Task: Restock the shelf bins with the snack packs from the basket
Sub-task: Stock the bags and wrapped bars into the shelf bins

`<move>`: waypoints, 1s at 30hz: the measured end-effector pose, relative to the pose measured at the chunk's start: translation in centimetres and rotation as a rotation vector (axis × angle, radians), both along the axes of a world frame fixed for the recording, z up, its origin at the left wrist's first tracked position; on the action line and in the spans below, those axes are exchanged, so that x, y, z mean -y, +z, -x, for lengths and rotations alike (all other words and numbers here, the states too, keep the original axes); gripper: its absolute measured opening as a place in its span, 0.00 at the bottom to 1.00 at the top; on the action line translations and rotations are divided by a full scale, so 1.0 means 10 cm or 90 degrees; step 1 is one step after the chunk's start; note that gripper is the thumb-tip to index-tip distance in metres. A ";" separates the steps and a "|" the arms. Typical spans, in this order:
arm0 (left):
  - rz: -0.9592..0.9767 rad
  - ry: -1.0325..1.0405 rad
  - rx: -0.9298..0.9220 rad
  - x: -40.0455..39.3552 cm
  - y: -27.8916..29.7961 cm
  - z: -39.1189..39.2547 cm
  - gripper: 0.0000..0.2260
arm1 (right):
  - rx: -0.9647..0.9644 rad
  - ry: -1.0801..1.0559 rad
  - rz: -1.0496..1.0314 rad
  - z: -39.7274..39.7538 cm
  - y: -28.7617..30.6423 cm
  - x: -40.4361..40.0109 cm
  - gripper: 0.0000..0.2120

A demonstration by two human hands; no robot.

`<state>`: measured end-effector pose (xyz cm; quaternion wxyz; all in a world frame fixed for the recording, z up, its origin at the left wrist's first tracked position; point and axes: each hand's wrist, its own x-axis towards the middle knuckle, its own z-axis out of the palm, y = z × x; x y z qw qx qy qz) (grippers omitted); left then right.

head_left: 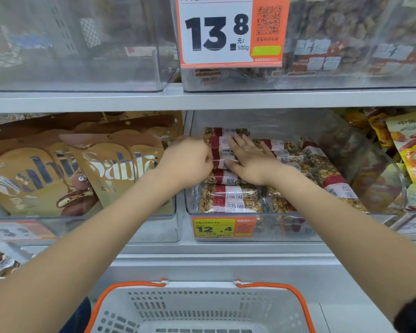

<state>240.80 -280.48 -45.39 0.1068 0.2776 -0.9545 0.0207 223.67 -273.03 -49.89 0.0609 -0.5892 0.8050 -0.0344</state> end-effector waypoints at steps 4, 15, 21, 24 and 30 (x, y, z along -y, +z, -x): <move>0.119 -0.066 -0.102 -0.21 -0.18 -0.23 0.13 | -0.014 0.026 0.043 -0.14 0.04 0.16 0.34; 0.133 -0.094 -0.164 -0.23 -0.30 -0.27 0.16 | -0.020 0.039 0.056 -0.20 0.01 0.25 0.34; 0.115 -0.101 -0.195 -0.23 -0.29 -0.26 0.11 | 0.202 0.058 0.232 -0.22 0.24 -0.09 0.27; 0.105 -0.091 -0.215 -0.25 -0.30 -0.26 0.12 | 0.238 0.074 0.198 -0.23 0.28 -0.46 0.14; 0.131 -0.115 -0.181 -0.30 -0.30 -0.35 0.10 | 0.133 0.112 0.015 -0.33 0.14 -0.51 0.19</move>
